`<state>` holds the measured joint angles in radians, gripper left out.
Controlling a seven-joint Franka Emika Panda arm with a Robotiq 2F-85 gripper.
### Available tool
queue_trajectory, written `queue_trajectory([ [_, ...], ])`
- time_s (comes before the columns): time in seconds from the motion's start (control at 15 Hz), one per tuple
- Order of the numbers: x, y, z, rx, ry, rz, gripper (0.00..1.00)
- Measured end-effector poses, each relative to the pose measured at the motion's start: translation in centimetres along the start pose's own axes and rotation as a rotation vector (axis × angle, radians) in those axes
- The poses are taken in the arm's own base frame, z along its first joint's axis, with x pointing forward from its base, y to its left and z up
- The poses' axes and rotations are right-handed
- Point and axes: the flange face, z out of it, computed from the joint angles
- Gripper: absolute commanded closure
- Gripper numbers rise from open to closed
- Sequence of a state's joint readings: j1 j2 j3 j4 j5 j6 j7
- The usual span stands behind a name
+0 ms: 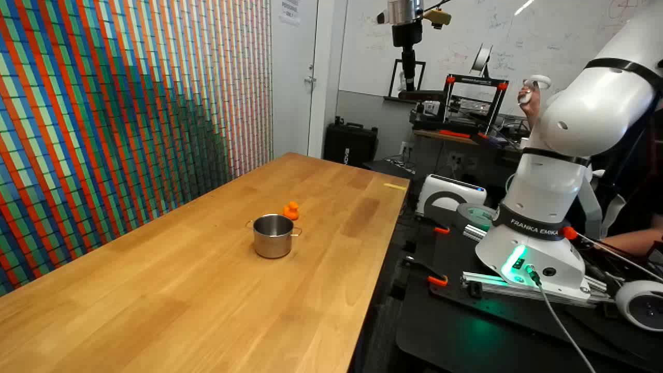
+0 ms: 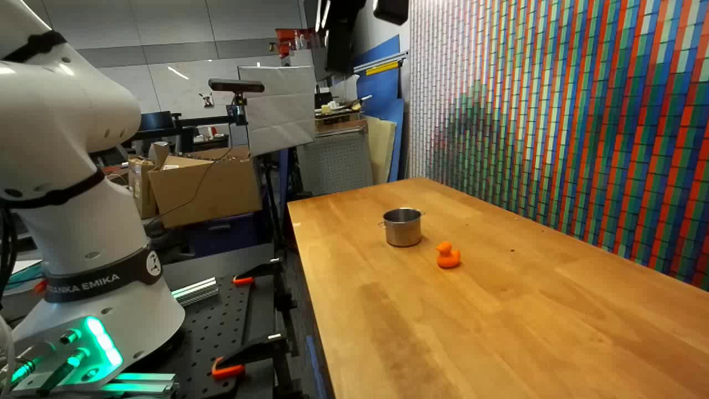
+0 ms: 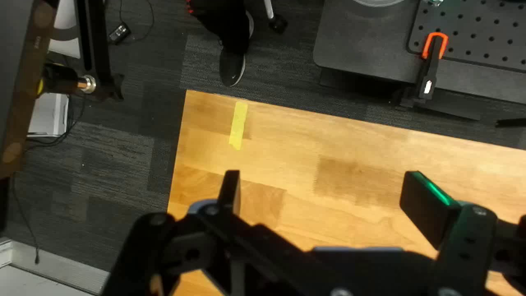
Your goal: Put the orange rubber duck in the pot
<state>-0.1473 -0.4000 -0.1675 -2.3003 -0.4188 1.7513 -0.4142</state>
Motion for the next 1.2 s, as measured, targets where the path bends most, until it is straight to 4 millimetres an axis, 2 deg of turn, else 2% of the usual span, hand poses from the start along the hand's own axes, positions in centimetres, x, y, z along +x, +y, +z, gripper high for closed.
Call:
queue_trajectory([
  [0.4, 0.1, -0.1, -0.1, -0.002, 0.003, -0.002, 0.0],
  [0.53, 1.4, -1.7, 0.7, -0.009, 0.027, -0.04, 0.0],
  [0.67, 4.1, -5.2, 1.9, -0.012, 0.072, -0.091, 0.0],
  [0.87, 9.1, -12.1, 4.4, -0.014, 0.127, -0.159, 0.0],
  [1.07, 14.0, -18.0, 7.7, -0.012, 0.182, -0.17, 0.0],
  [1.2, 16.9, -21.0, 10.7, -0.005, 0.221, -0.156, 0.0],
])
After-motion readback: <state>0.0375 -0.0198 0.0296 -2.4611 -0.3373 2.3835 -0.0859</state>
